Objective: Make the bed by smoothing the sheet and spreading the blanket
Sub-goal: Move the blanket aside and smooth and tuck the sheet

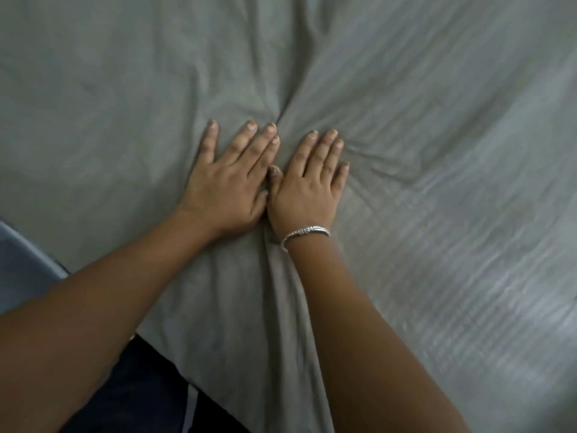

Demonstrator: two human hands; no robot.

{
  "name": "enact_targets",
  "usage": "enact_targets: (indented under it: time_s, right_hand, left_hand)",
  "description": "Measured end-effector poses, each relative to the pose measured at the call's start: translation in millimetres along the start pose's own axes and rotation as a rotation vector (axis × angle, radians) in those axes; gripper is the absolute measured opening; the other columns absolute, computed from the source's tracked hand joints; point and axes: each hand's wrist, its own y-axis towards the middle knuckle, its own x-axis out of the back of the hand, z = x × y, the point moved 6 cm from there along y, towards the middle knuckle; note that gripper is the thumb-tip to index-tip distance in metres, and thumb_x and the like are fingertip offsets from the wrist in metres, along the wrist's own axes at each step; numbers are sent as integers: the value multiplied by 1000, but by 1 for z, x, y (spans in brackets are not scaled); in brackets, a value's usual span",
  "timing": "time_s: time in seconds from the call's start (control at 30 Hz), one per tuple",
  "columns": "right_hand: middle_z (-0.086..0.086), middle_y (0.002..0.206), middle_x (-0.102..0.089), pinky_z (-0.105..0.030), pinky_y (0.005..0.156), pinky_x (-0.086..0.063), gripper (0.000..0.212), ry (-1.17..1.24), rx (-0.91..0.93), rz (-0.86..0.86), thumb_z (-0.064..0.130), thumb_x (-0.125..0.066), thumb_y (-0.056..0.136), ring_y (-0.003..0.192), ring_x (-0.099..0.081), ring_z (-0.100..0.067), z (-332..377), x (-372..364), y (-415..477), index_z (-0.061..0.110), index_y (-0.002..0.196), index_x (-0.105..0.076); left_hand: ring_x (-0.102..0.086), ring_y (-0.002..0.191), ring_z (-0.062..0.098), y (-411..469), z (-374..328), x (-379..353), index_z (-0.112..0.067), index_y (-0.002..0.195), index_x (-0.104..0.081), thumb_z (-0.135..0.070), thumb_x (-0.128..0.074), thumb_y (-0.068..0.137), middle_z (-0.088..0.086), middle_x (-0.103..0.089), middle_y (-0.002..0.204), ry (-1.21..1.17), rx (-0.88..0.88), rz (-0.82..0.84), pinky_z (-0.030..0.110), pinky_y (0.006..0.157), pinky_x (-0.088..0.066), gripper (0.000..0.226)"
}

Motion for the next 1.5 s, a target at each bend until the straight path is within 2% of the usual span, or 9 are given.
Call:
enact_targets:
  time_s: [0.13, 0.23, 0.37, 0.67, 0.8, 0.93, 1.03, 1.33, 1.5]
  right_hand:
    - [-19, 153, -23, -50, 113, -15, 73, 88, 95, -16, 48, -25, 87, 142, -19, -36, -14, 16, 5, 5, 146, -25]
    - [-21, 155, -13, -52, 114, -9, 78, 106, -104, -86, 50, -25, 85, 143, -10, -38, -59, 35, 7, 5, 148, -16]
    - [-23, 156, -1, -55, 114, -1, 81, 4, -192, 8, 54, -15, 86, 144, 3, -38, -58, 23, 19, 6, 149, -7]
    - [-19, 156, -9, -58, 111, 2, 82, -32, 99, 41, 58, -16, 85, 145, -4, -33, 99, 3, 51, 8, 149, -13]
    - [-14, 157, -11, -53, 113, 3, 75, 26, 146, -2, 50, -32, 91, 145, -6, -30, 73, 15, 23, 7, 149, -13]
    - [-22, 150, -27, -52, 112, -5, 69, -8, 106, -27, 40, -28, 90, 141, -22, -34, 43, 6, -53, -4, 143, -27]
    - [-24, 148, -31, -53, 111, -5, 69, -74, 165, 56, 42, -25, 91, 139, -26, -35, 45, -13, -93, -5, 141, -32]
    - [-29, 150, -21, -48, 115, -9, 82, -120, 352, 83, 50, -18, 85, 142, -17, -39, 150, -38, -83, -9, 142, -24]
    - [-23, 155, -11, -46, 116, -4, 85, -85, 432, 74, 55, -14, 84, 144, -8, -35, 146, -25, -80, -3, 147, -14]
  left_hand:
    - [-32, 138, 33, 10, -15, 21, -3, 141, -37, -35, -40, 87, 14, -35, 149, -72, 30, -93, 59, 111, -12, 63]
    - [-35, 137, 30, 30, -53, 34, -3, 139, -41, -29, -39, 89, 13, -38, 147, -153, -29, -174, 57, 111, -14, 56]
    - [-36, 137, 25, 44, -46, 14, -8, 140, -41, -35, -40, 88, 8, -38, 148, -156, 22, -85, 60, 110, -17, 58]
    - [-31, 139, 27, 2, 102, 6, -8, 144, -32, -36, -36, 92, 9, -30, 152, -17, 199, -41, 62, 109, -14, 59]
    - [-29, 139, 33, -8, 80, 21, -3, 144, -30, -43, -41, 84, 16, -28, 152, -61, 131, -71, 61, 110, -12, 73]
    - [-35, 137, 30, -59, 15, 19, -3, 140, -39, -26, -36, 95, 16, -36, 148, -150, -3, -180, 57, 111, -18, 50]
    - [-39, 135, 27, -109, 1, 4, -3, 137, -44, -23, -31, 99, 15, -41, 145, -179, 82, -161, 56, 110, -26, 46]
    - [-41, 134, 22, -150, 100, -15, -7, 137, -45, -28, -41, 94, 9, -43, 145, -3, 213, -171, 57, 109, -25, 49]
    - [-38, 136, 28, -149, 100, 4, -3, 138, -42, -34, -42, 87, 15, -40, 146, -5, 243, -153, 62, 108, -23, 60]
